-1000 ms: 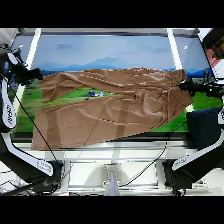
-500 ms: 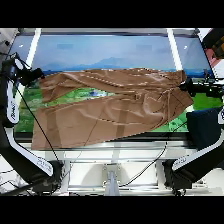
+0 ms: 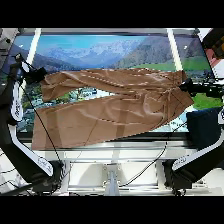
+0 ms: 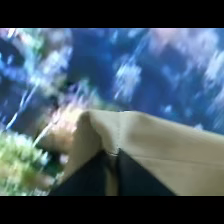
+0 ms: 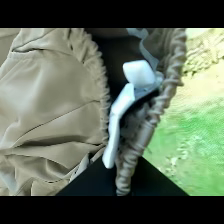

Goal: Fold the clothes and pants, and hang the long-sleeved shirts on hangers.

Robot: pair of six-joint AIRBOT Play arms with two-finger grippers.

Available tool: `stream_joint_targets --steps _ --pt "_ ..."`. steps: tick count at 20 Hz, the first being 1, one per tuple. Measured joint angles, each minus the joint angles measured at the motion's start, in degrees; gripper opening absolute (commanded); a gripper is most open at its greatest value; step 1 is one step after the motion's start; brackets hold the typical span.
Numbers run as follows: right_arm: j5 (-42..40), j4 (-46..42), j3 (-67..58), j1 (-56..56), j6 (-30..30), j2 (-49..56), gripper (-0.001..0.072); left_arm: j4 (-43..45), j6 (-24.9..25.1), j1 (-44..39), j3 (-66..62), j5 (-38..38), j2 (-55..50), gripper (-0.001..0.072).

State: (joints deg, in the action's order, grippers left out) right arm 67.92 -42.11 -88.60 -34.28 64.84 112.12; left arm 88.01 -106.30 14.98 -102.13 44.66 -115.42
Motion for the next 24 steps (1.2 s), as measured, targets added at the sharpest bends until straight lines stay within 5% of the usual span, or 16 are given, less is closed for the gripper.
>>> stream_joint_targets --steps 15,18,24 --pt "-2.7 7.9 -3.7 0.1 0.0 -1.5 0.0036 -6.1 0.0 -0.5 -1.6 -31.3 11.9 0.0017" --pt "-1.9 8.6 -6.2 0.1 0.1 -1.6 0.0036 -4.9 0.5 0.1 -1.7 -26.6 15.7 0.0016" --pt "1.5 3.8 -8.0 0.1 1.9 -1.7 0.0036 2.1 3.1 4.3 -1.6 3.6 18.9 0.0017"
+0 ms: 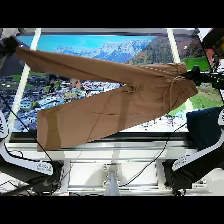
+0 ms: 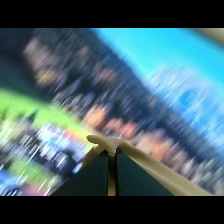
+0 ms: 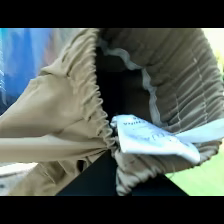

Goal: Fold the clothes and pants, and hang the long-sleeved shirts on hangers.

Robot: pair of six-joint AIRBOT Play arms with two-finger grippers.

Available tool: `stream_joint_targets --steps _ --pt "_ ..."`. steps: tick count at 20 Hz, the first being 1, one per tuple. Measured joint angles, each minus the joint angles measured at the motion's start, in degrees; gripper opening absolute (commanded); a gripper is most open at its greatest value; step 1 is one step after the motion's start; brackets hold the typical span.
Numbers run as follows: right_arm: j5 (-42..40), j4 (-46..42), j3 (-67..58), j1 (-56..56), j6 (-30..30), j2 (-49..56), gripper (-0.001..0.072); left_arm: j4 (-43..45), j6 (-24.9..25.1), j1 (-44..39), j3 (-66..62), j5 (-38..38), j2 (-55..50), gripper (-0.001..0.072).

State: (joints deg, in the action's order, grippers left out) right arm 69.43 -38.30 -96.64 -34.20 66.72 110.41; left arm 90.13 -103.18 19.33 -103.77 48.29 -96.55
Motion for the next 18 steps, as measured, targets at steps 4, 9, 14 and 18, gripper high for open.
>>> stream_joint_targets --steps 4,9,14,18 --pt "1.8 -7.2 -0.2 0.0 2.3 0.0 0.0036 1.7 5.8 1.5 0.0 16.2 -3.7 0.0018" --pt "2.7 -10.6 -0.3 0.0 3.3 0.0 0.0036 2.2 8.6 0.8 0.0 24.5 -9.8 0.005" --pt "3.0 -11.3 -0.3 -0.1 3.6 0.0 0.0036 2.2 9.1 0.2 0.0 23.8 -12.1 0.0661" --pt "3.1 -11.5 -0.3 -0.1 3.6 0.0 0.0036 3.6 10.1 0.4 0.0 23.3 -10.8 0.0631"
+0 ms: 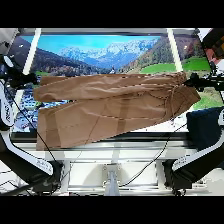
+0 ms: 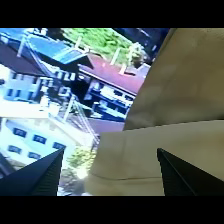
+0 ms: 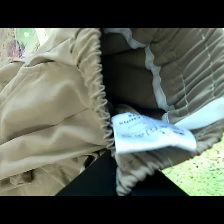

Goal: Fold the clothes and pants, and hang the long-sleeved shirts on hangers.

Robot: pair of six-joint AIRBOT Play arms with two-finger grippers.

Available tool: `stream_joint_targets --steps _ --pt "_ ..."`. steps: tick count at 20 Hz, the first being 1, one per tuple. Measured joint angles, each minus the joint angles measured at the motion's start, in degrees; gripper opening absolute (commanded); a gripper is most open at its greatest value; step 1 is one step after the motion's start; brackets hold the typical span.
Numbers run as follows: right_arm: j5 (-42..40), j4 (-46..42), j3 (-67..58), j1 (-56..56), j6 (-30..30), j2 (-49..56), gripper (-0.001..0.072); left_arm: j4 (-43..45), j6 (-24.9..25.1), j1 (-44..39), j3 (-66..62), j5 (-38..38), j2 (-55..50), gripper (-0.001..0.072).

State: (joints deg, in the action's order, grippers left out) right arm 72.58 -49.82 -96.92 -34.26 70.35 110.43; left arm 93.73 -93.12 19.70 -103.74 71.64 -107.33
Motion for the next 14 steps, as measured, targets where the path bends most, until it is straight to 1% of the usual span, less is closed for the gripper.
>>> stream_joint_targets --steps 2,5,6,7,11,14 --pt "0.0 0.0 0.0 0.0 0.0 0.0 0.0036 1.3 2.0 0.9 0.0 1.3 1.5 0.0598" --pt "-0.1 -0.1 0.0 0.0 0.0 0.0 0.0036 1.4 7.9 4.0 0.1 5.6 3.5 0.0571" --pt "-0.1 -0.1 0.0 0.0 0.0 0.0 0.0036 -0.1 10.0 5.2 0.2 7.0 3.9 0.0524" --pt "-0.1 -0.2 0.0 0.0 0.0 0.0 0.0036 -2.4 12.2 6.6 0.6 8.4 4.2 0.0502" --pt "-0.2 -0.2 0.0 0.0 -0.1 0.0 0.0037 -9.7 18.4 10.6 5.5 10.9 4.6 0.0503" --pt "-0.2 -0.2 0.0 0.0 -0.1 0.0 0.0037 -12.5 21.5 11.5 11.9 8.8 4.7 0.0504"
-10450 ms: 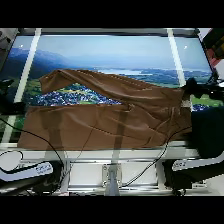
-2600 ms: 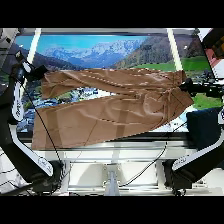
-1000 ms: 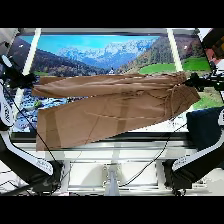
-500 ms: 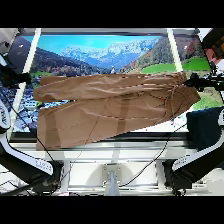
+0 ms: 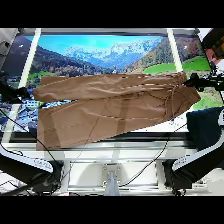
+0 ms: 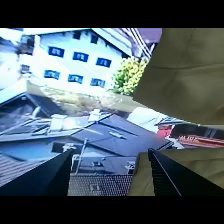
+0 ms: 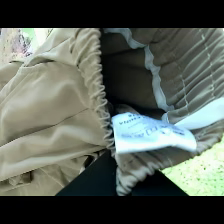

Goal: Fold the clothes and pants, and hang the long-sleeved shirts on hangers.

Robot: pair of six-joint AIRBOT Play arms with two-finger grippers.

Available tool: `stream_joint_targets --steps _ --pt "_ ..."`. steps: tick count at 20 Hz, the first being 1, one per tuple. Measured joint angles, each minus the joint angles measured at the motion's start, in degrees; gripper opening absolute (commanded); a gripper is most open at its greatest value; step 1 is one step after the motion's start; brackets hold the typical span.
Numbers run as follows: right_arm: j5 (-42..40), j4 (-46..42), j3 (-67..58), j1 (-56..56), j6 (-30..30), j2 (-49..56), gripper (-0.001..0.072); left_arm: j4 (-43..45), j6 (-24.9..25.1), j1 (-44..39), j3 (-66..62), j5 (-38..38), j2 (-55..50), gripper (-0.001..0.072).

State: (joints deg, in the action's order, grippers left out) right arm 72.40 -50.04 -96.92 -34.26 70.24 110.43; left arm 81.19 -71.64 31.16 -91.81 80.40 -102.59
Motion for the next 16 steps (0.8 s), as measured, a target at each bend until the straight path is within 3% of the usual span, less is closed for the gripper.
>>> stream_joint_targets --steps 8,16 --pt "0.0 0.0 0.0 0.0 0.0 0.0 0.0037 -10.0 5.1 -1.8 10.1 -16.5 -0.5 0.0504" --pt "0.0 0.0 0.0 0.0 0.0 0.0 0.0036 -11.0 5.8 -7.8 11.3 -32.6 -1.6 0.0504"
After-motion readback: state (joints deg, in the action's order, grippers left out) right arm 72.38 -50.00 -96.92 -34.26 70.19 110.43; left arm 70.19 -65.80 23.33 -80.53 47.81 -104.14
